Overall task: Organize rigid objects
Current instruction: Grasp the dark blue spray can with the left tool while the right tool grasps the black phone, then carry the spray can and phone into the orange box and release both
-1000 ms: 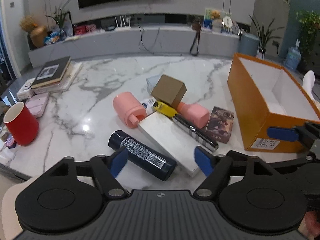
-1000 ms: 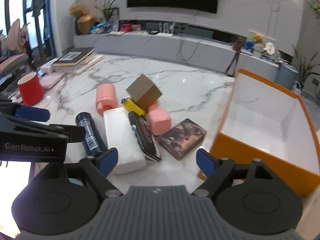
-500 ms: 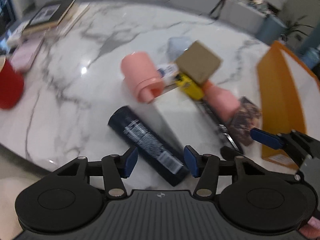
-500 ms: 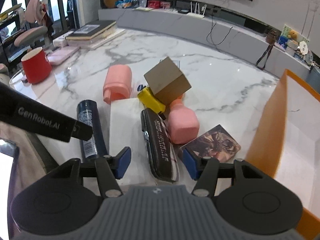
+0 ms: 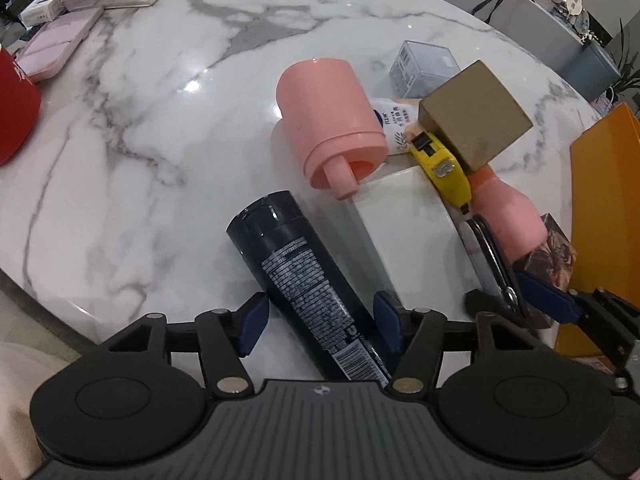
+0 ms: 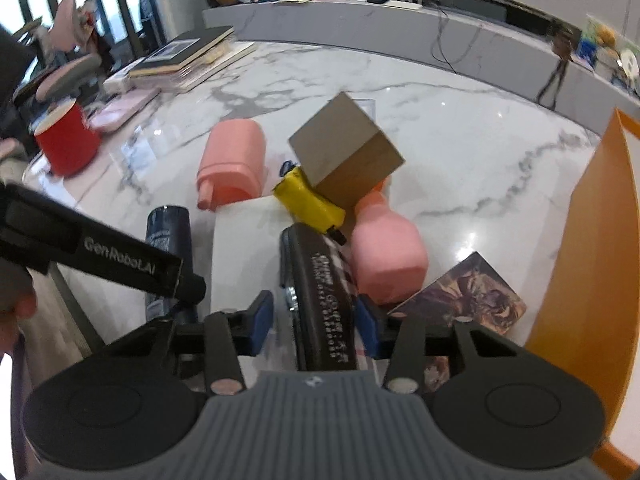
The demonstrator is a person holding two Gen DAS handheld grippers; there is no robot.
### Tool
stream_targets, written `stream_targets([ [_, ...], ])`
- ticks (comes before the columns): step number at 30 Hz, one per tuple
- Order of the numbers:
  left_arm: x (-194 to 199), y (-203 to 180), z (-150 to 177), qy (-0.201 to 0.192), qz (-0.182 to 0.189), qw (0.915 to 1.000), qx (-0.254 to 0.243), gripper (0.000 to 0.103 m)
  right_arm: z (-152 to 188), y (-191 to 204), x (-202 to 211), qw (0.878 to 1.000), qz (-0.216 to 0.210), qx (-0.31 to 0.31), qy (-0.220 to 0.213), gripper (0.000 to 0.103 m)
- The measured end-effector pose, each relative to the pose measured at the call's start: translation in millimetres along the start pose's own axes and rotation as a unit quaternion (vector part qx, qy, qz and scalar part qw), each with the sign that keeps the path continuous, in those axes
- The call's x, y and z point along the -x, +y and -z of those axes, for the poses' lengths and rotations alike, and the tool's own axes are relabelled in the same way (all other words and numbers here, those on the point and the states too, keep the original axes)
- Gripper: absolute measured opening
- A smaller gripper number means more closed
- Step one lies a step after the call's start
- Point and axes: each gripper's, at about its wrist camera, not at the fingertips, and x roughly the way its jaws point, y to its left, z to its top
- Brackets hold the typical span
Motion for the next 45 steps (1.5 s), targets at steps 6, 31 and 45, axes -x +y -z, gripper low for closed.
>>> stream_targets([
  [6,1,-9,3,0.012,0.008,0.9986,-0.052,0.056,2,-4,14,1.0,-0.005,-0.021,0.002,0.023],
  [31,25,-11,10,-0.02,-0.031,0.9962,-0.079,0.047,5,-13,32,0.999,0.001,-0.04,-0.035,0.017],
  [45,117,-79,-2,-0.073,0.036,0.9808,-0.177,0.047,-21,-36,127,0.991,0.017,-0.037,-0.125,0.017],
])
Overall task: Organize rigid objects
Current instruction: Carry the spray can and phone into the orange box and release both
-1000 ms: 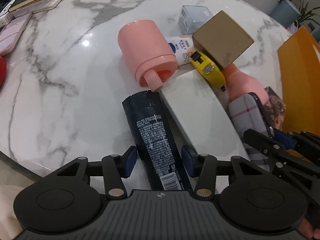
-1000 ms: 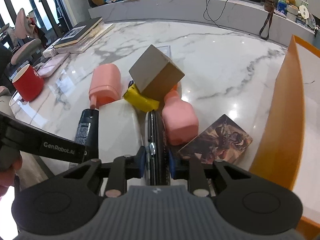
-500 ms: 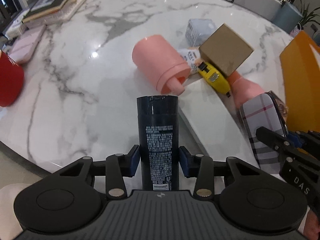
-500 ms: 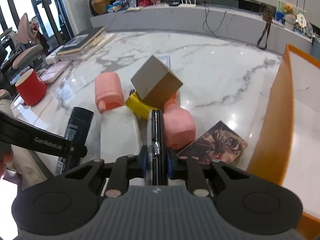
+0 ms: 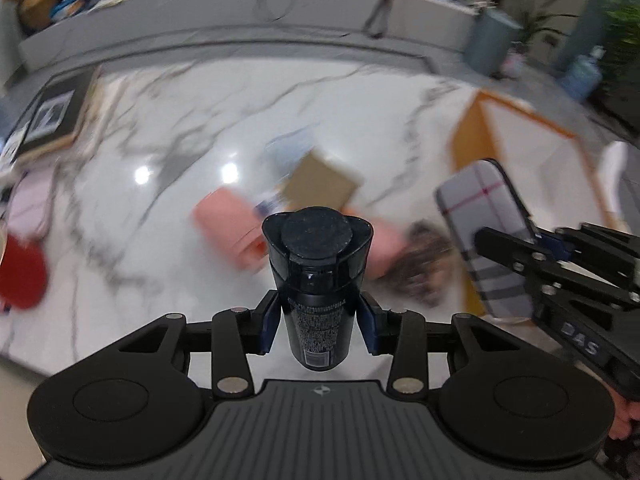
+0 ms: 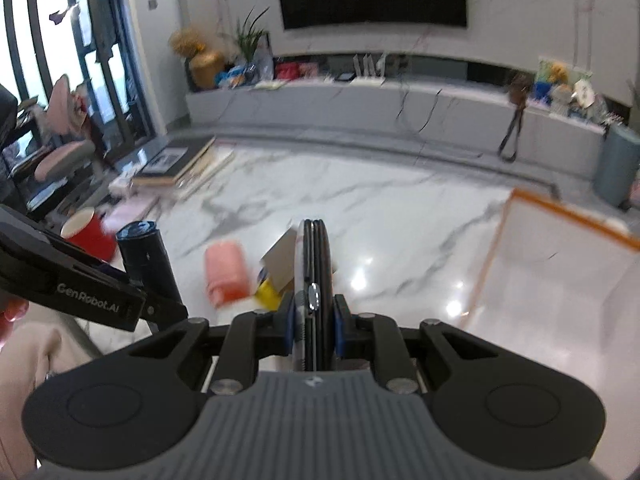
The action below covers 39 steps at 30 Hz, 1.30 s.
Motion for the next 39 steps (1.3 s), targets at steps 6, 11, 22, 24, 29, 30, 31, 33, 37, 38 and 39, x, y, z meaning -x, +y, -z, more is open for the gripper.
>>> stream_targets([
  [6,25,-65,-34,-0.029,0.051,0.995,-0.08,0.047,-22,-44,31,0.998,0.053,-0.032,-0.031,0.017],
  [11,21,-119,-56,-0.03,0.096,0.9859,-0.134,0.047,-20,-82,42,0.992,0.102,-0.06,-0.034,0.017],
  [22,-58,-173,-65,0.043,0.137,0.9748,-0.171,0.046,21,-140,14,0.982,0.118,-0.142,0.027,0.017],
  [24,-71,-177,-66,0.064,0.134,0.974,-0.171,0.046,29,-141,3,0.981,0.118,-0.147,0.041,0.017],
  [29,-105,-175,-64,0.106,0.131,0.9724,-0.161,0.046,43,-151,-19,0.976,0.1,-0.178,0.077,0.017],
  [30,-110,-174,-65,0.114,0.134,0.9715,-0.159,0.046,46,-151,-23,0.975,0.098,-0.183,0.082,0.017],
  [31,-114,-174,-65,0.119,0.134,0.9707,-0.16,0.046,48,-152,-26,0.974,0.096,-0.187,0.087,0.017],
  [33,-120,-176,-67,0.119,0.137,0.9694,-0.166,0.046,52,-156,-31,0.97,0.096,-0.199,0.096,0.017],
  [37,-131,-187,-72,0.133,0.132,0.9678,-0.168,0.046,52,-168,-36,0.963,0.087,-0.234,0.104,0.017],
  [38,-135,-190,-74,0.141,0.127,0.9678,-0.165,0.046,54,-168,-37,0.962,0.091,-0.235,0.108,0.017],
  [39,-138,-193,-75,0.146,0.123,0.9679,-0.164,0.047,54,-167,-37,0.961,0.094,-0.236,0.111,0.017],
])
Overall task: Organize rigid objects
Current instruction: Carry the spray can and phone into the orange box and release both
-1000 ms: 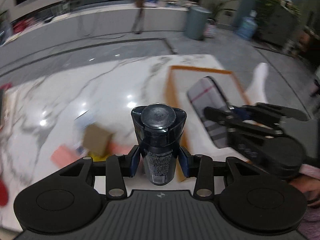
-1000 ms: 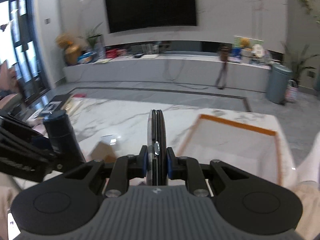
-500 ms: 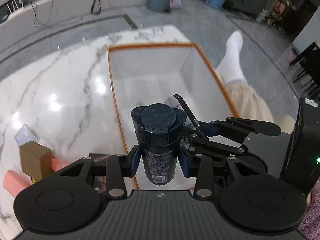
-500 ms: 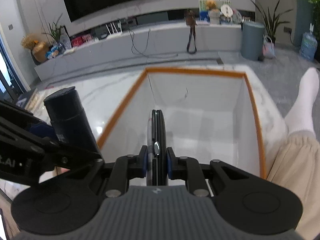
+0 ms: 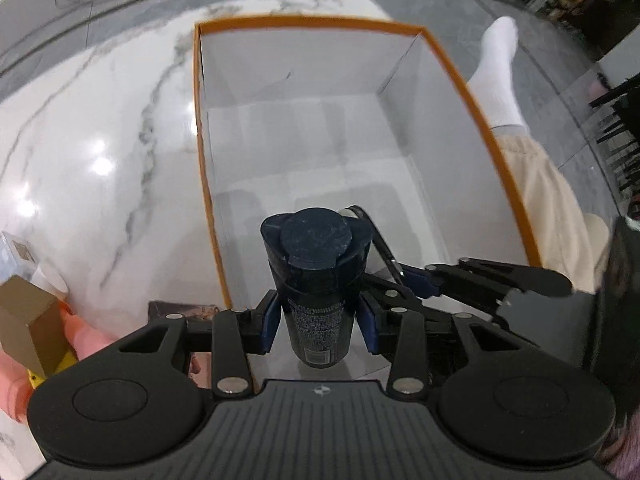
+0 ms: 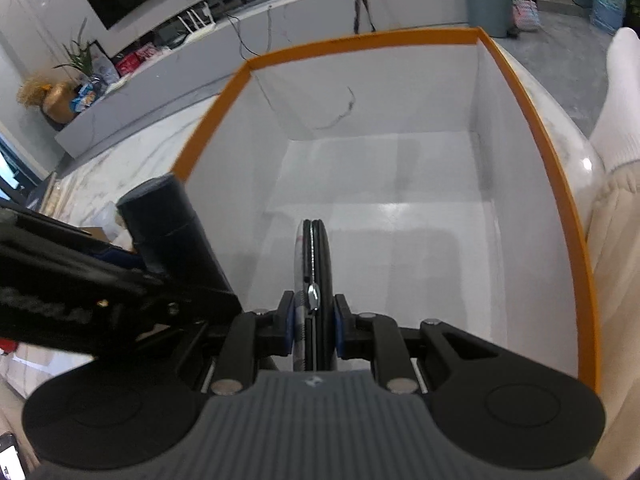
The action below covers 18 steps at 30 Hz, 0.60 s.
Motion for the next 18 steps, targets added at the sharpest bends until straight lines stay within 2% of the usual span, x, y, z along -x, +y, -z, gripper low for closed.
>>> stream_targets([
  [4,-8,-10,-8,0.014,-0.031,0.9994,-0.009,0.047,3,-3,4,1.0,0.008,-0.003,-0.01,0.018],
  [8,-10,-16,-6,0.014,-0.056,0.9978,-0.032,0.053,6,-2,4,1.0,-0.014,-0.003,-0.005,0.018],
  [11,-6,-14,-2,0.006,-0.052,0.998,-0.036,0.055,5,3,5,1.0,-0.008,0.009,-0.006,0.018],
  [12,-5,-14,-3,0.001,-0.05,0.9981,-0.034,0.059,5,4,5,1.0,-0.005,0.012,-0.008,0.018],
  [15,11,-7,1,-0.024,-0.028,0.9989,-0.031,0.064,5,2,7,1.0,-0.009,0.014,-0.011,0.018],
  [18,30,-1,7,-0.056,-0.023,0.9977,-0.031,0.064,1,6,5,1.0,0.0,0.022,-0.012,0.018],
])
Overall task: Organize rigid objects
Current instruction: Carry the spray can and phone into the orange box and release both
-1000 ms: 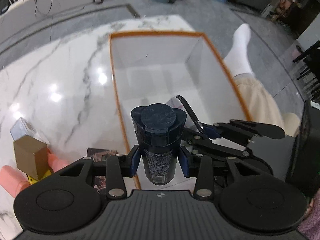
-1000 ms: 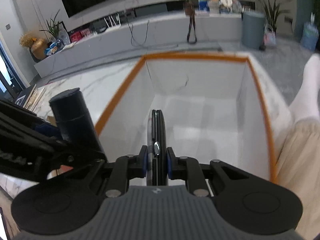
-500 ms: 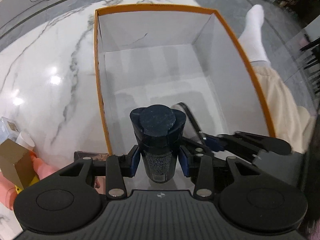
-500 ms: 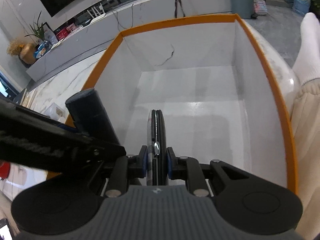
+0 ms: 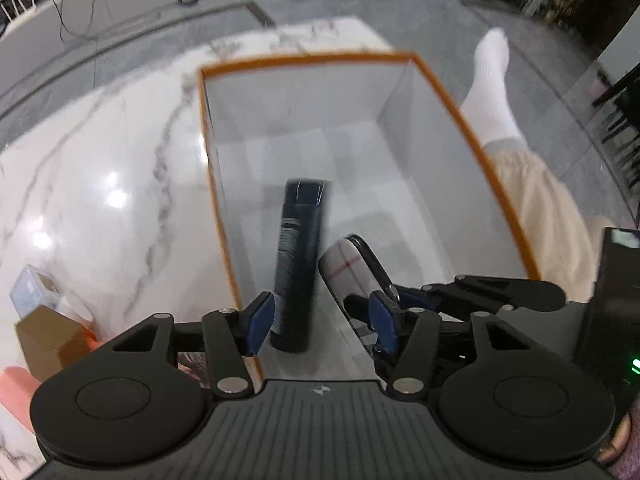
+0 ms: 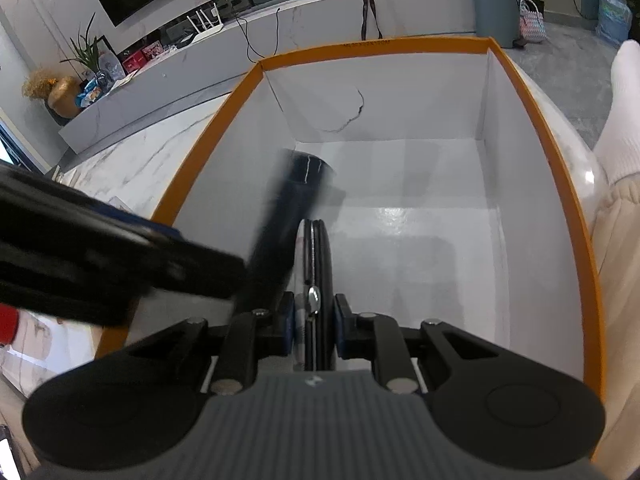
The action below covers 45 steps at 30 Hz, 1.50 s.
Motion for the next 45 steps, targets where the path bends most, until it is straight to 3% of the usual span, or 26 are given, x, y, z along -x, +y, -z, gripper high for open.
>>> stream_targets([
  [5,21,16,7,-0.04,-0.001,0.9991,0.017,0.064,-14,2,3,1.0,0.026,-0.004,0.005,0.018],
  [12,17,31,2,-0.046,-0.007,0.9974,0.054,0.06,-53,-3,-14,0.996,0.082,-0.027,0.022,0.018],
  [18,14,44,4,-0.048,0.002,0.9966,0.066,0.051,-75,-7,-36,0.995,0.08,-0.044,0.048,0.018],
  [30,7,56,11,-0.045,0.018,0.996,0.076,0.043,-63,11,-51,0.996,0.028,-0.027,0.081,0.017],
  [34,7,57,13,-0.045,0.02,0.9958,0.077,0.043,-57,4,-47,0.994,0.011,-0.056,0.097,0.017],
  [39,12,54,16,-0.047,0.017,0.9959,0.075,0.043,-51,0,-45,0.992,0.057,-0.052,0.104,0.03],
  [45,21,53,22,-0.054,0.01,0.9956,0.077,0.043,-52,1,-44,0.988,0.088,-0.046,0.114,0.038],
])
